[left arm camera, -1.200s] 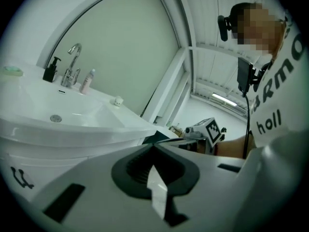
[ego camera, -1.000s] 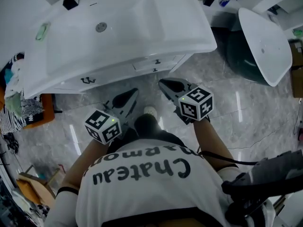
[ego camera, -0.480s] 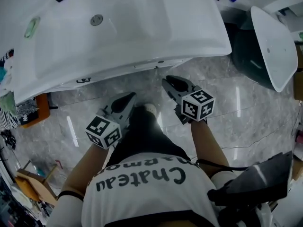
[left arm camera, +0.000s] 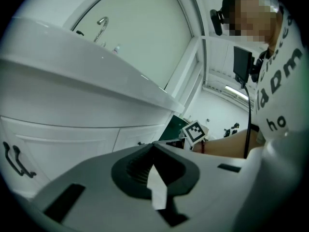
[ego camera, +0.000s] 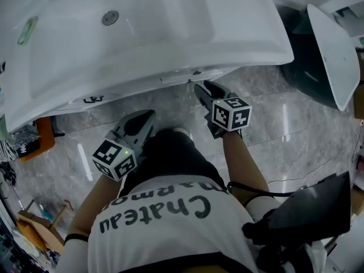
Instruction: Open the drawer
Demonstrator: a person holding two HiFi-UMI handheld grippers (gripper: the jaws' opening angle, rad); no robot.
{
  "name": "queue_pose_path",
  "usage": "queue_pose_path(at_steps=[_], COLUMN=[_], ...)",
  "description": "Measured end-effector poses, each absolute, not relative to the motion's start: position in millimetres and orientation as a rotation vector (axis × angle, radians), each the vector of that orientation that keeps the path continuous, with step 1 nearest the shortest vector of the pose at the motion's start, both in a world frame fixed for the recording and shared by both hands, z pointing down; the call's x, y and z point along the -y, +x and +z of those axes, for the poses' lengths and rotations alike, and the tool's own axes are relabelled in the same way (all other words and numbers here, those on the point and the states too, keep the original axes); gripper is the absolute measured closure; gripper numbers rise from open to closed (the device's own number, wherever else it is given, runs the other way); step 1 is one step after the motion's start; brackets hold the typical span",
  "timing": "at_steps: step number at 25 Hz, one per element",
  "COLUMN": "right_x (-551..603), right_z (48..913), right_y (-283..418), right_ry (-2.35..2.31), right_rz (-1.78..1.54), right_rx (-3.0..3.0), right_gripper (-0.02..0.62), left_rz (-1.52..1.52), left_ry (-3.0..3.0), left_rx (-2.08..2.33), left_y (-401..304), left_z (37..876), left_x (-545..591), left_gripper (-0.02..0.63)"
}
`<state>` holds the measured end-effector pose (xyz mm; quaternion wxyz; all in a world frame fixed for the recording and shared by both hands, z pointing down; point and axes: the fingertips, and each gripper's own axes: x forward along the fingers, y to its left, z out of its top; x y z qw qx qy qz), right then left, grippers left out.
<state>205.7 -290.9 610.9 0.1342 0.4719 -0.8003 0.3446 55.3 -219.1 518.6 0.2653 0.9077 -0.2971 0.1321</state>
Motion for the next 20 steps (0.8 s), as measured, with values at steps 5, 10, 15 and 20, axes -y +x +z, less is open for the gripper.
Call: queue_pose_path(at_steps=[5, 10, 15, 20], right_x=[316, 327, 336, 344], right_z=[634, 650, 664, 670], right_y=[209, 214, 215, 210], right_ry=[1.439, 1.454, 1.469, 1.458], right_rz=[0.963, 0.918, 0.984, 0.933], right_rx=[2.265, 2.153, 2.105, 2.042], right_gripper=[0.425, 0.413, 0.412, 0.408], left_rz=[0.356, 0.349, 0.362, 0.35], left_ry=[2.459, 2.413, 2.375, 2.322], left_rx=[0.823, 0.85, 0.903, 0.96], left_y=[40, 26, 13, 5], left_z=[531, 529, 526, 520], left_x=[230, 230, 229, 227], left_gripper=[0.598, 0.598, 0.598, 0.598])
